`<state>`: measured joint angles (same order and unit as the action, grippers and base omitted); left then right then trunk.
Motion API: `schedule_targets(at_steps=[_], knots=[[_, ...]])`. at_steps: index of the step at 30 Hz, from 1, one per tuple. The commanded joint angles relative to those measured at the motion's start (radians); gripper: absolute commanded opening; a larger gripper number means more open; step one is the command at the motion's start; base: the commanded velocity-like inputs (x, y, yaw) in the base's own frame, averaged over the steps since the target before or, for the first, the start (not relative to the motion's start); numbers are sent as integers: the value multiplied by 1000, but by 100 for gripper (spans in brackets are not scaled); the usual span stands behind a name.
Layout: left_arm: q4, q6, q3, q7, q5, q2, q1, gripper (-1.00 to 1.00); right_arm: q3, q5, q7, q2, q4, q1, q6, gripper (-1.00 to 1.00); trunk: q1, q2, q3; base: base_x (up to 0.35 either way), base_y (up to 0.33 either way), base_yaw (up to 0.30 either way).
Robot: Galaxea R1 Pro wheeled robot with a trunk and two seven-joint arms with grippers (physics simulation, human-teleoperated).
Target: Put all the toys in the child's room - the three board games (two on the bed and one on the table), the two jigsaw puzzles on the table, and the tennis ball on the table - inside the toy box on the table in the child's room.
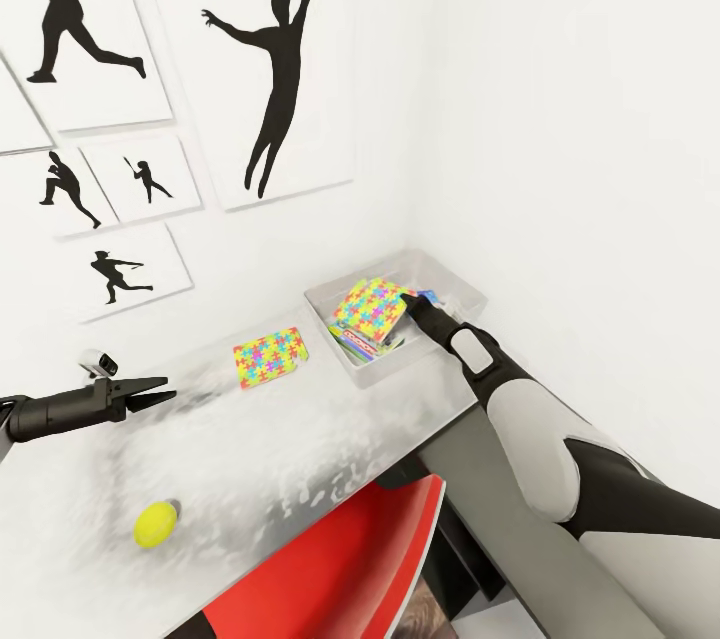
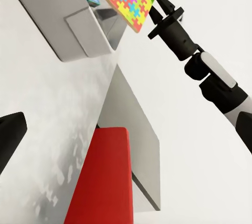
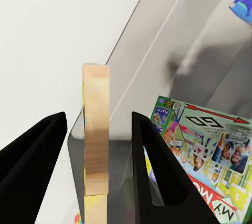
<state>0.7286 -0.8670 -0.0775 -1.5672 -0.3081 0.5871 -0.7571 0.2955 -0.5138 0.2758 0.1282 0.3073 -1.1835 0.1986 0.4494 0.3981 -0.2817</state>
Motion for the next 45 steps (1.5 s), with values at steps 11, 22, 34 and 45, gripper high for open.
schedule_targets(at_steps=[11, 22, 34, 45], knots=[[0, -10, 1, -4, 0, 0, -1, 100, 8, -6, 2, 0, 1, -1, 3, 100, 1, 2, -2, 0, 0, 0], [0, -10, 1, -4, 0, 0, -1, 100, 8, -5, 3, -1, 4, -1, -42, 100, 1, 2, -2, 0, 0, 0], [0, -9, 1, -4, 0, 0, -1, 100, 9, -2, -12, -12, 115, -1, 272, 100, 1, 2, -2, 0, 0, 0], [0, -8, 1, -4, 0, 0, -1, 100, 17, -3, -9, -19, 277, 4, 542, 100, 1, 2, -2, 0, 0, 0]])
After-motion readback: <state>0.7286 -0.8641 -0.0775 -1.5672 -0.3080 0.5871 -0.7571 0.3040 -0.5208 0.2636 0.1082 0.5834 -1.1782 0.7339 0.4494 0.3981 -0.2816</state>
